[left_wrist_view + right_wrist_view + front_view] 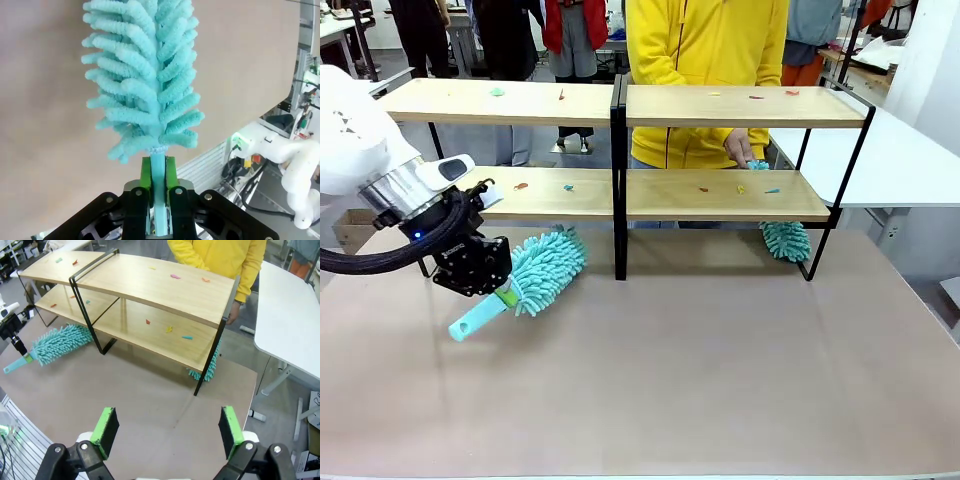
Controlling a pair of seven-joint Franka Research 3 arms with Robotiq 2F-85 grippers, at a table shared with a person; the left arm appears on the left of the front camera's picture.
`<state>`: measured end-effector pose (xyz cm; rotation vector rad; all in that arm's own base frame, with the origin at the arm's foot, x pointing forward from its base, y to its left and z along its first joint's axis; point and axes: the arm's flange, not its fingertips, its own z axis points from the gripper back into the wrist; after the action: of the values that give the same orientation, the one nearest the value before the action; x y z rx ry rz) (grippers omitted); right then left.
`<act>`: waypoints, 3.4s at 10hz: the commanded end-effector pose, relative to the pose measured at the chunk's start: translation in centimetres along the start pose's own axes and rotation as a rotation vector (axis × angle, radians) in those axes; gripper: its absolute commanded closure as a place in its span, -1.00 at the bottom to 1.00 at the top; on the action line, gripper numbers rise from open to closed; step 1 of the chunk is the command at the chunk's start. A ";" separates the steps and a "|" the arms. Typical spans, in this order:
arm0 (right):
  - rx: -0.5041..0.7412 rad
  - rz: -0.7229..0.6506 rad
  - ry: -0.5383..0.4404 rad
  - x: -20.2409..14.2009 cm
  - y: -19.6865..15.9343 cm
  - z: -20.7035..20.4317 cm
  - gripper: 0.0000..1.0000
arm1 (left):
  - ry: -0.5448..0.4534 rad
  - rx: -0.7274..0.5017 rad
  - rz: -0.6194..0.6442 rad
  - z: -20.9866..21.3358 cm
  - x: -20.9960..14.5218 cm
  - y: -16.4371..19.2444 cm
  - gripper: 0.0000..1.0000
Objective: Clean the shelves.
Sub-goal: Clean a randomly selected level of the Shelf with the Duster.
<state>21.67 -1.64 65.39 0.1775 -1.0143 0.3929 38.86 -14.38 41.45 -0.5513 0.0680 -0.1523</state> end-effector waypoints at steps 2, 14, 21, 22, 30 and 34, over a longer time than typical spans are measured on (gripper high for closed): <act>0.009 0.007 -0.002 -0.1 -0.1 0.0 -1.00 | -0.037 0.015 -0.079 -1.5 1.1 -0.8 1.00; 0.009 0.007 -0.002 -0.1 -0.1 0.0 -1.00 | -0.220 0.244 0.248 -5.8 5.1 -0.7 1.00; 0.009 0.007 -0.002 -0.1 -0.1 0.0 -1.00 | -0.261 0.295 0.550 -5.5 3.1 0.3 1.00; 0.009 0.007 -0.002 -0.1 -0.1 0.0 -1.00 | -0.276 0.299 0.576 -5.3 2.9 0.4 1.00; 0.009 0.007 -0.002 -0.1 -0.1 0.0 -1.00 | -0.174 0.374 0.449 -1.3 2.3 6.8 1.00; 0.009 0.007 -0.002 -0.1 -0.1 0.0 -1.00 | -0.112 0.399 0.407 1.1 1.7 10.4 1.00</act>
<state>21.67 -1.64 65.40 0.1775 -1.0143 0.3929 42.28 -6.38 37.04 -0.1711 0.0238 0.2380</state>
